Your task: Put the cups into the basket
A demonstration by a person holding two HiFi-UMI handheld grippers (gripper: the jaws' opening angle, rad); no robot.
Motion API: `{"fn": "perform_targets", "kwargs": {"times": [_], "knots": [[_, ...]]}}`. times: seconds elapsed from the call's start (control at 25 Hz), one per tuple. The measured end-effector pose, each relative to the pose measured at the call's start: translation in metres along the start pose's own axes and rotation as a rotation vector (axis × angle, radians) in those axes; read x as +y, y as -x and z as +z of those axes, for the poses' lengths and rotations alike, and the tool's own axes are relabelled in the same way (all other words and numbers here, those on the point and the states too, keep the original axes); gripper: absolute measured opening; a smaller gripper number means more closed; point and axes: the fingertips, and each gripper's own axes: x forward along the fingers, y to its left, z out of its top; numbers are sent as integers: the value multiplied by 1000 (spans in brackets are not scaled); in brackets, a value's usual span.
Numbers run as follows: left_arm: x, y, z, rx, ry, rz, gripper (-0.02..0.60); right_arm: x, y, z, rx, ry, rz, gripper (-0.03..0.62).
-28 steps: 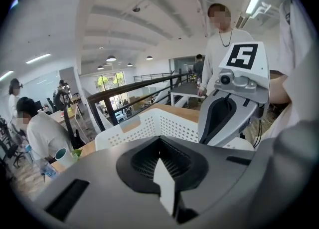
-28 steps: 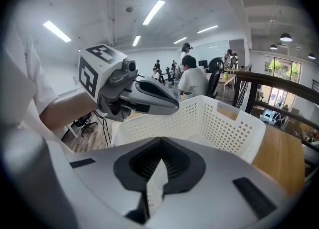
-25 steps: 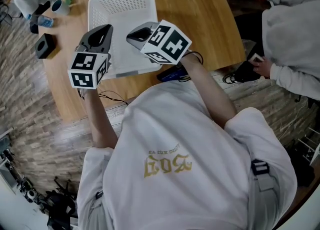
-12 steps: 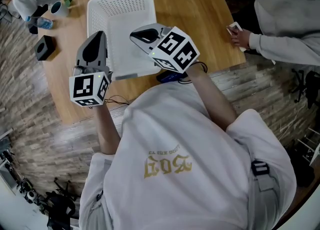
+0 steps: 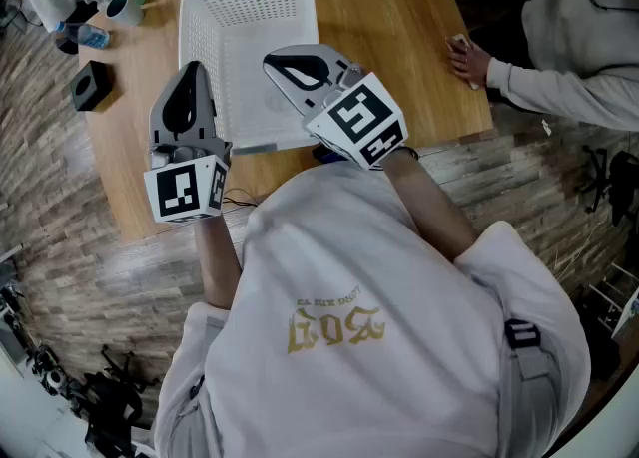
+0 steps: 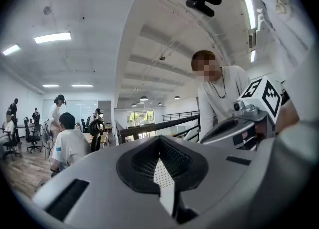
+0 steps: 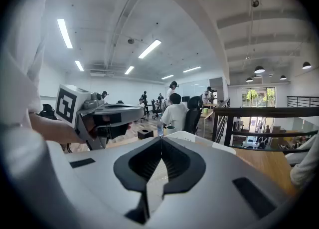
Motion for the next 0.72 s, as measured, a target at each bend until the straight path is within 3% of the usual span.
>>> {"fn": "perform_targets", "kwargs": {"times": [0.16,0.36,0.72], "knots": [[-2,6,9,-46,-49,32,6,-2,4,14,-45,5,-18,11],[7,9,14,-66,-37,72,6,-8,7,17,-66,-1,-30,11],[8,8,16,-65,-24,69,6,-6,13,22,-59,6,-53,9]]}}
